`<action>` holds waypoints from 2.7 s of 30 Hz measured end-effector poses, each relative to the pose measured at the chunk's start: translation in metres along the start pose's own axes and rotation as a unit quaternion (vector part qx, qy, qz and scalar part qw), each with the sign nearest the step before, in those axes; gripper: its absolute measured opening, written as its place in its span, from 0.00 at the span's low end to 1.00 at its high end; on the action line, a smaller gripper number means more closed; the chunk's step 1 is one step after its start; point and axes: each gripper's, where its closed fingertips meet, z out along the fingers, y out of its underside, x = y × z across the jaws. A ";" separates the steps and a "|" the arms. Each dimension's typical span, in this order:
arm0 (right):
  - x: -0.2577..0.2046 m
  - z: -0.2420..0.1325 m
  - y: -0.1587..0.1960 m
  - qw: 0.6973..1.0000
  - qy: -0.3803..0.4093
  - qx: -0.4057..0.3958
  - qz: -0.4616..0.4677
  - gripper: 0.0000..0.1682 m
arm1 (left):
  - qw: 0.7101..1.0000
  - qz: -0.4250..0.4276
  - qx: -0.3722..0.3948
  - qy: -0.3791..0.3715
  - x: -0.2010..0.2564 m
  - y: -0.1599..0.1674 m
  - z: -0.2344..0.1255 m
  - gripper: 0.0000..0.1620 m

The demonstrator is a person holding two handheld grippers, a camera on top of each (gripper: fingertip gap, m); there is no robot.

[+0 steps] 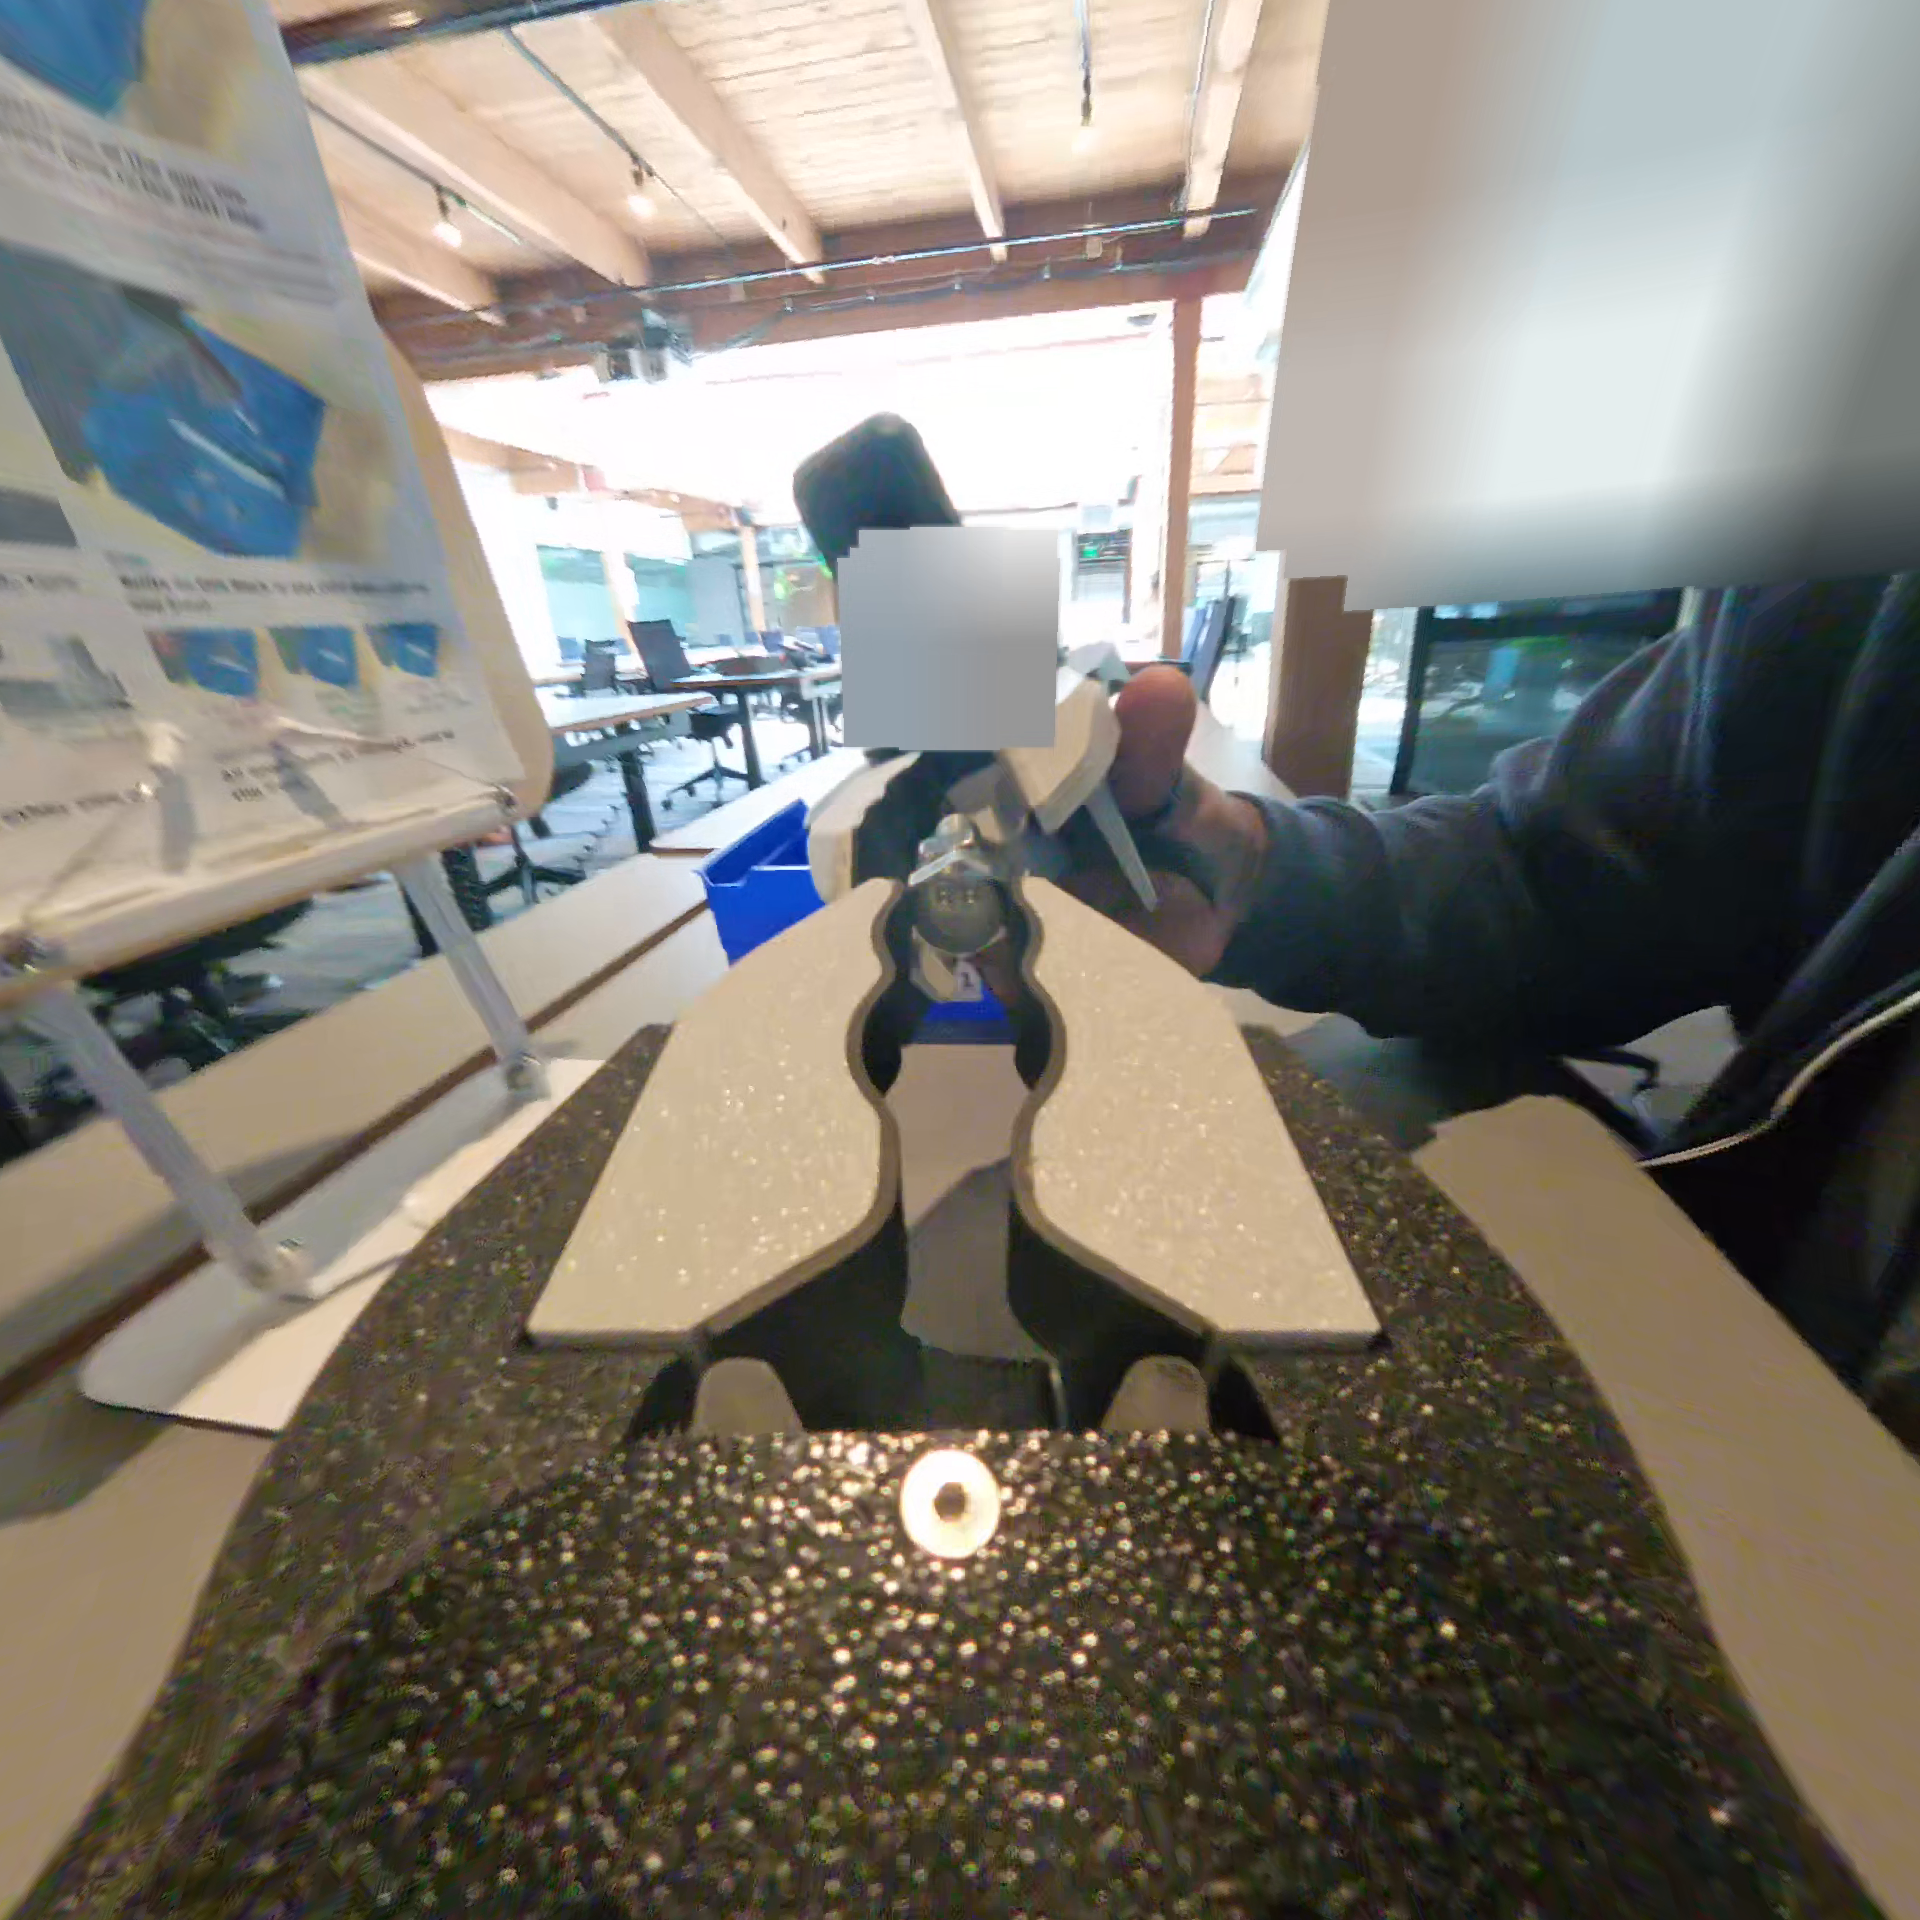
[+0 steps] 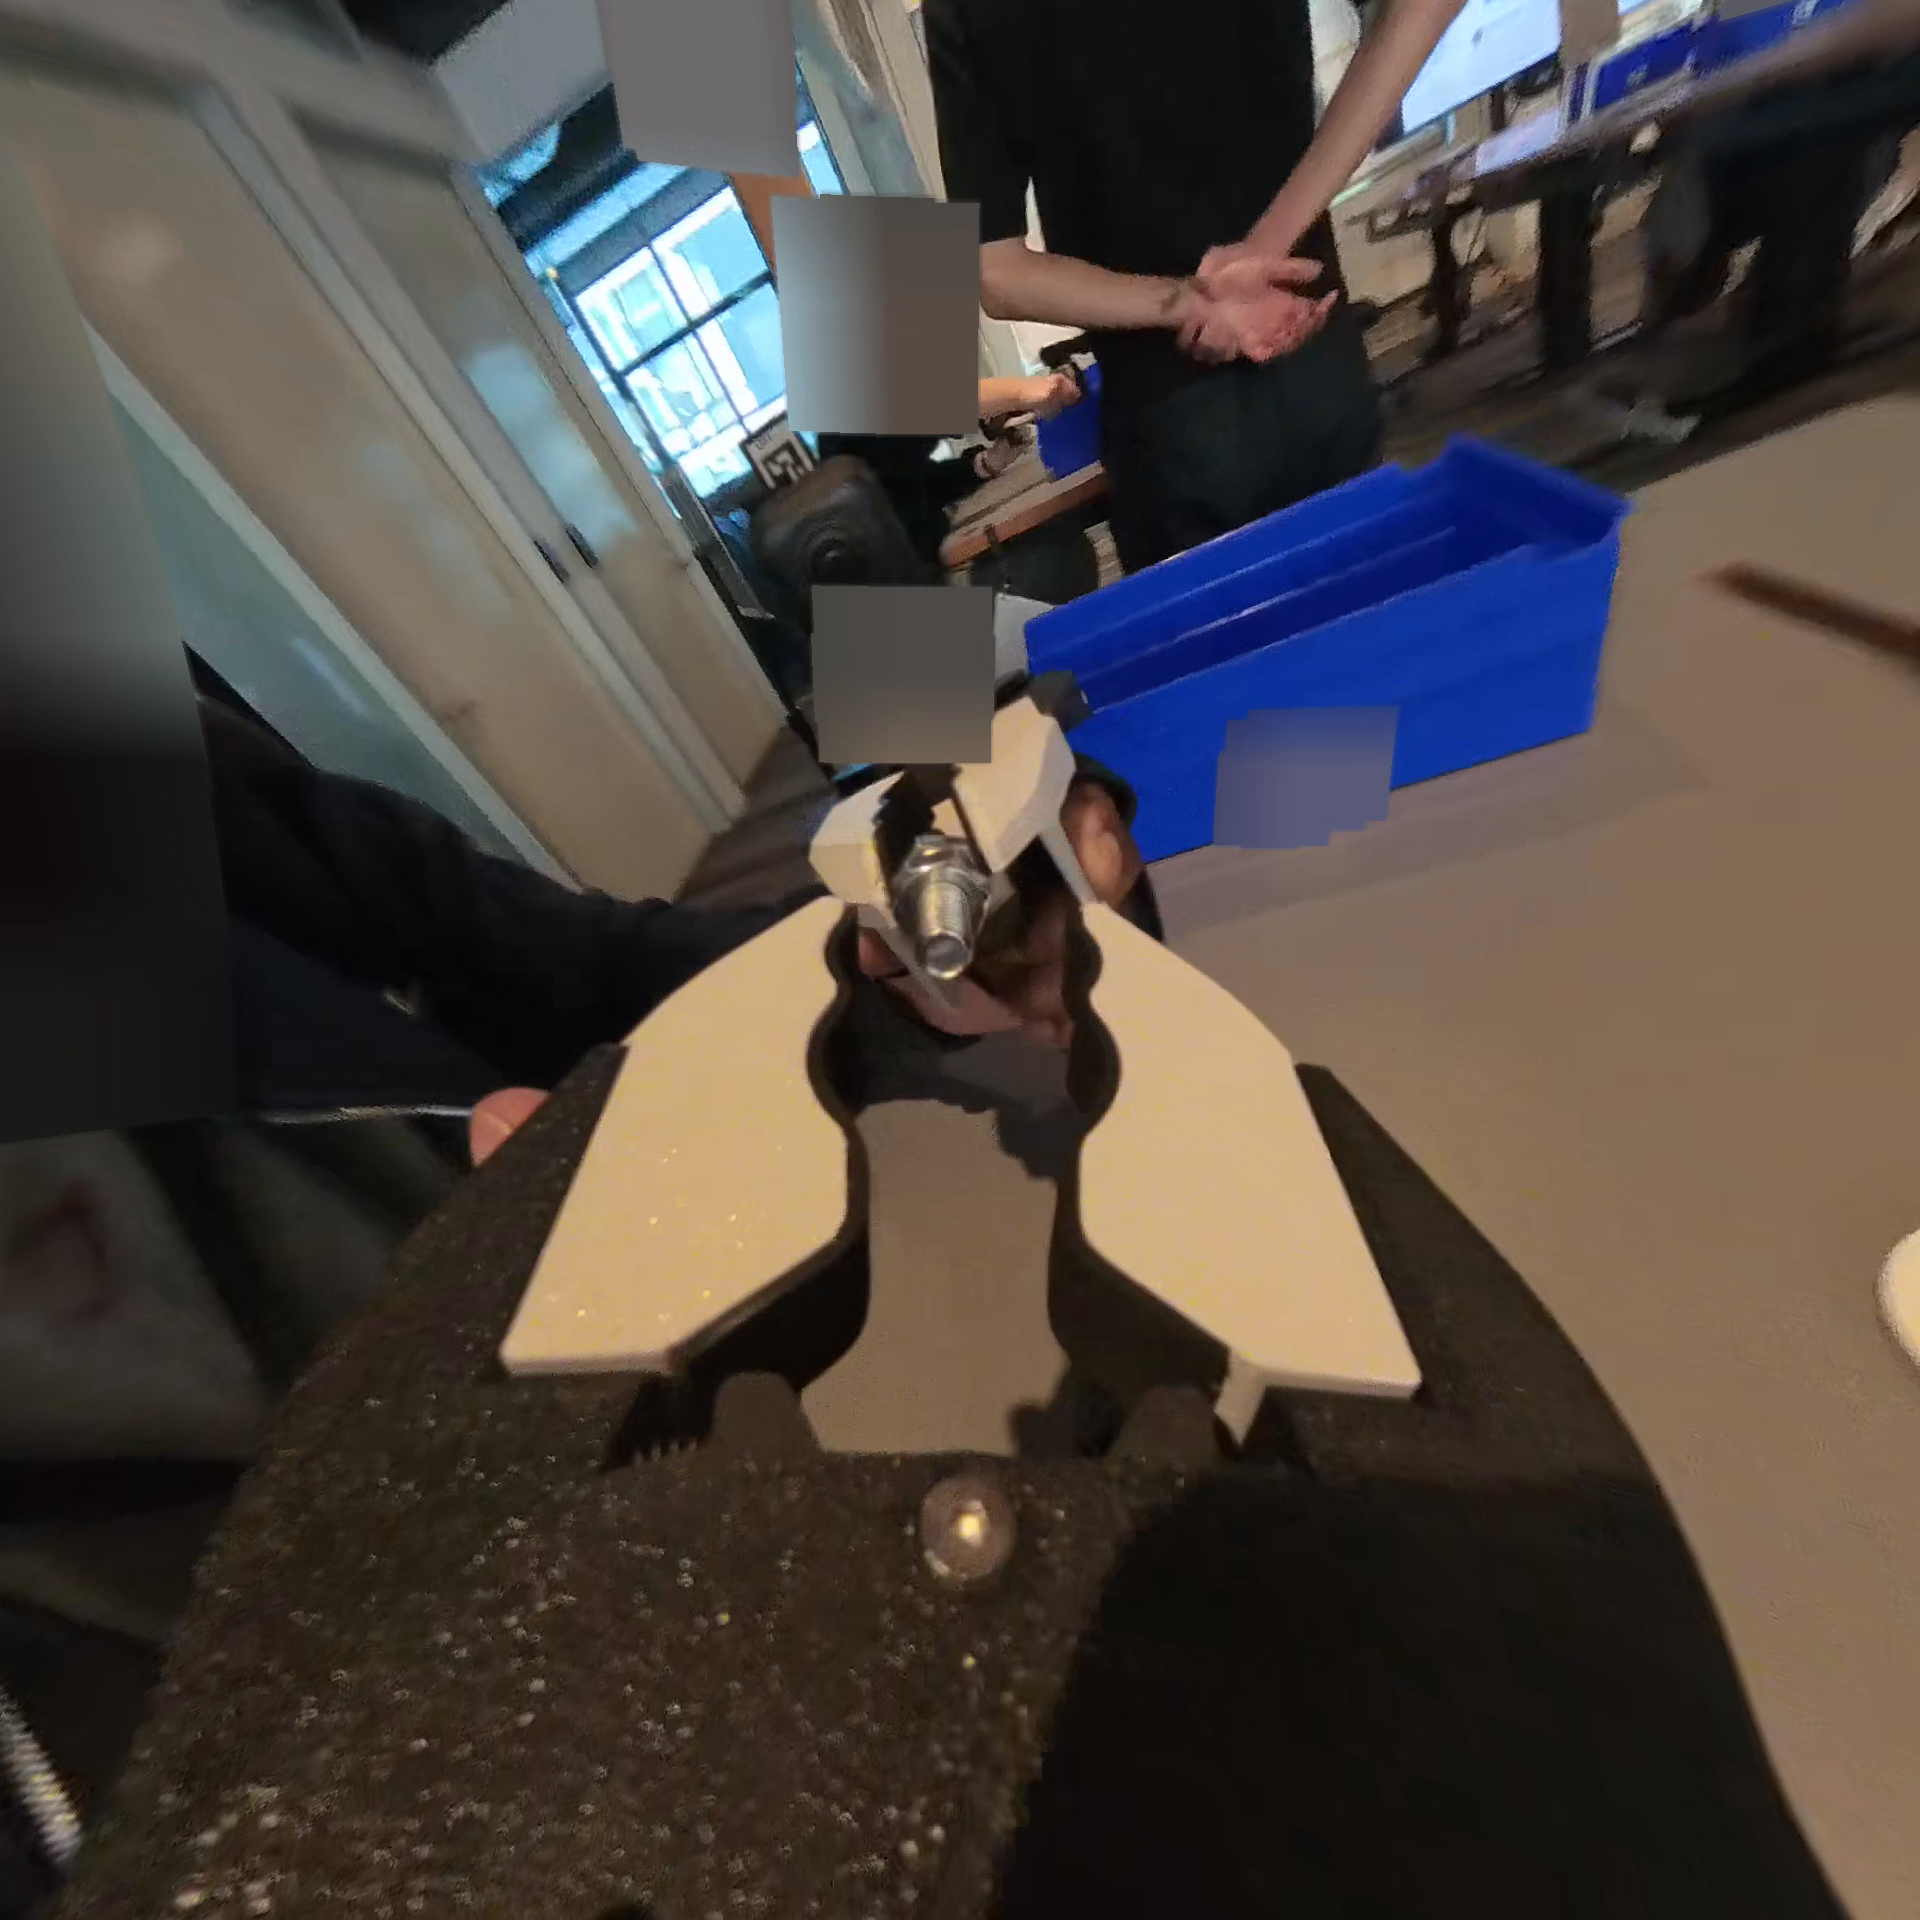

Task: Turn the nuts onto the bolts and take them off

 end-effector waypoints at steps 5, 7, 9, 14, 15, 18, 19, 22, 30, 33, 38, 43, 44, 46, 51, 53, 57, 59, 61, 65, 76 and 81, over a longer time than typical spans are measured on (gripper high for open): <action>-0.004 0.004 0.002 0.997 -0.022 0.006 0.077 0.19 | 0.999 0.051 -0.003 -0.015 0.003 -0.003 0.000 0.10; -0.006 0.005 0.000 0.996 -0.029 0.011 0.087 0.20 | 0.998 0.066 -0.013 -0.019 0.003 -0.001 0.001 0.10; -0.005 0.005 0.000 0.995 -0.028 0.012 0.093 0.19 | 0.997 0.072 -0.015 -0.018 0.005 -0.001 0.002 0.10; -0.005 0.005 0.002 0.995 -0.029 0.010 0.090 0.12 | 0.996 0.080 -0.021 -0.021 0.005 0.000 0.003 0.10; -0.005 0.005 0.001 0.996 -0.029 0.010 0.087 0.11 | 0.996 0.080 -0.023 -0.022 0.005 0.001 0.003 0.10; -0.006 0.004 0.002 0.998 -0.021 0.002 0.063 0.10 | 0.997 0.067 -0.019 -0.016 0.005 0.001 0.003 0.10; -0.006 0.004 0.002 0.999 -0.018 -0.003 0.049 0.10 | 0.998 0.057 -0.017 -0.012 0.006 0.002 0.004 0.10; -0.008 0.003 0.003 0.999 -0.002 -0.024 -0.025 0.10 | 1.000 0.004 -0.004 0.016 0.007 0.001 0.004 0.10; -0.009 0.002 0.007 0.935 0.098 -0.084 -0.330 0.09 | 0.967 -0.218 0.056 0.118 0.011 0.003 0.005 0.10; -0.007 0.000 0.011 0.841 0.170 -0.123 -0.499 0.10 | 0.945 -0.285 0.072 0.145 0.011 0.006 0.006 0.10; -0.005 0.004 0.007 0.873 0.177 -0.101 -0.443 0.29 | 0.967 -0.220 0.075 0.106 0.006 0.000 0.003 0.10; -0.004 0.000 -0.008 0.979 0.089 -0.012 -0.184 0.29 | 0.996 -0.073 0.045 0.036 0.002 -0.007 -0.003 0.10; -0.005 0.000 -0.009 0.989 0.064 0.001 -0.131 0.27 | 0.998 -0.042 0.038 0.026 0.002 -0.008 -0.003 0.10; -0.007 0.000 -0.011 0.999 0.024 0.019 -0.034 0.24 | 1.000 0.009 0.025 0.007 0.004 -0.009 -0.003 0.10; -0.011 0.004 -0.008 0.997 -0.021 0.026 0.065 0.19 | 0.997 0.073 -0.004 -0.015 0.006 -0.005 0.000 0.10; -0.011 0.006 -0.005 0.997 -0.019 0.017 0.071 0.17 | 0.997 0.080 -0.006 -0.015 0.007 -0.005 0.001 0.10; -0.012 0.008 -0.001 0.997 -0.019 0.007 0.072 0.10 | 0.996 0.083 -0.007 -0.012 0.008 -0.004 0.001 0.10; -0.012 0.008 -0.001 0.998 -0.017 0.006 0.067 0.10 | 0.997 0.078 -0.006 -0.009 0.009 -0.004 0.001 0.10; -0.011 0.007 0.000 0.999 -0.009 -0.001 0.046 0.10 | 0.998 0.063 -0.004 -0.004 0.008 -0.004 0.001 0.10; -0.011 0.006 0.000 0.997 0.025 -0.027 -0.061 0.10 | 0.999 -0.019 0.018 0.030 0.009 -0.004 0.002 0.10; -0.009 0.004 0.012 0.791 0.208 -0.135 -0.560 0.10 | 0.927 -0.324 0.078 0.171 0.013 0.004 0.004 0.10; -0.010 0.005 -0.001 0.907 0.162 -0.067 -0.383 0.36 | 0.972 -0.202 0.056 0.109 0.008 -0.001 0.002 0.10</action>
